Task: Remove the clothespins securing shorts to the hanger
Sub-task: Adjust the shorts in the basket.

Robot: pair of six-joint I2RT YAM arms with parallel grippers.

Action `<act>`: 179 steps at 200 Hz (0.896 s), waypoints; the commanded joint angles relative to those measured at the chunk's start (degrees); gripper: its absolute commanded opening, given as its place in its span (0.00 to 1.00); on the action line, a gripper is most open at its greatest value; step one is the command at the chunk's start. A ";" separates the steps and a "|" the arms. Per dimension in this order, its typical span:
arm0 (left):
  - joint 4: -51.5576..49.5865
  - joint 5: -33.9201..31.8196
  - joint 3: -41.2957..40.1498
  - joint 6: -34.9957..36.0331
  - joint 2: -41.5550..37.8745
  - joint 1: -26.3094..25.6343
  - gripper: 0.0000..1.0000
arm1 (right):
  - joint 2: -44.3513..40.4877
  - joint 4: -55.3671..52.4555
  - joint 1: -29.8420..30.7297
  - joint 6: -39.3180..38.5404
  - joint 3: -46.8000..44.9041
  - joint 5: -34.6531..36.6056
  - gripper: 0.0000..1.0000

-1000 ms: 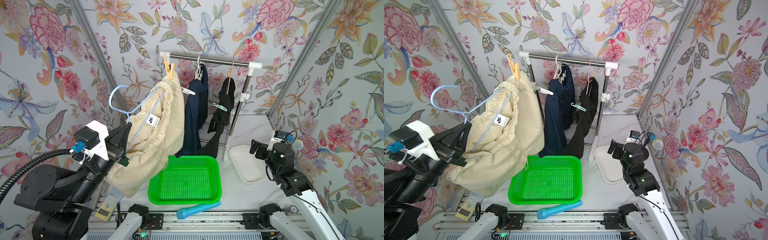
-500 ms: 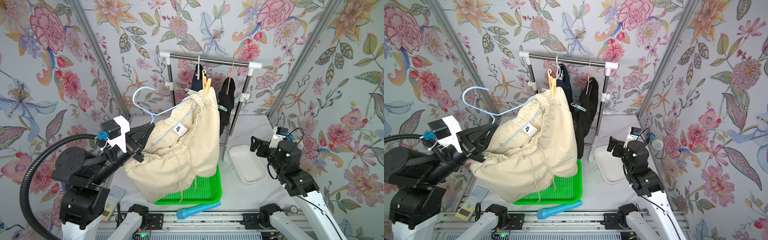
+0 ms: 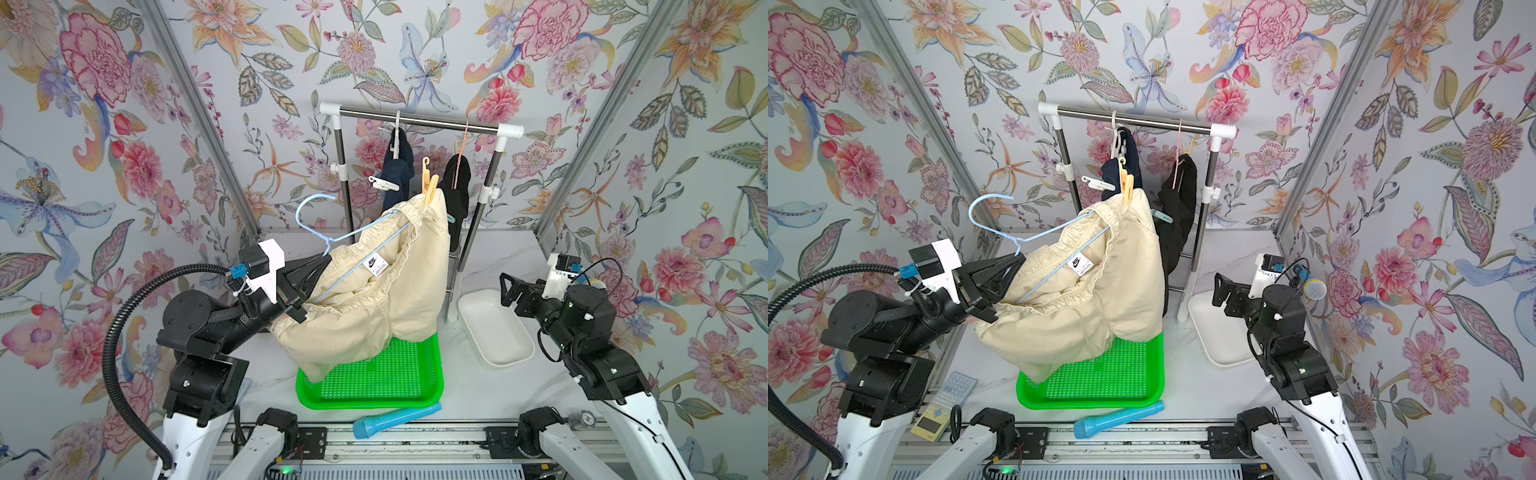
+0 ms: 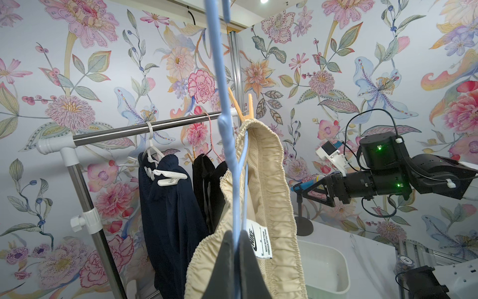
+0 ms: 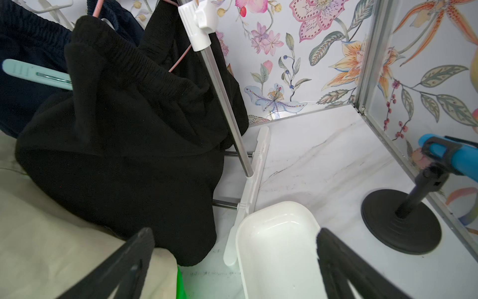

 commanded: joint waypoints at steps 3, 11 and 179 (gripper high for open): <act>4.94 0.96 -0.34 2.59 -3.82 -0.28 0.00 | 1.10 -0.57 0.10 0.78 2.53 -4.77 0.97; 2.84 0.44 -0.29 3.74 -4.34 -0.33 0.00 | 1.98 -0.57 0.12 1.08 3.06 -6.34 0.95; -21.76 -12.03 0.58 17.85 -14.41 -0.34 0.00 | 11.73 6.29 14.60 0.09 7.55 -12.24 0.81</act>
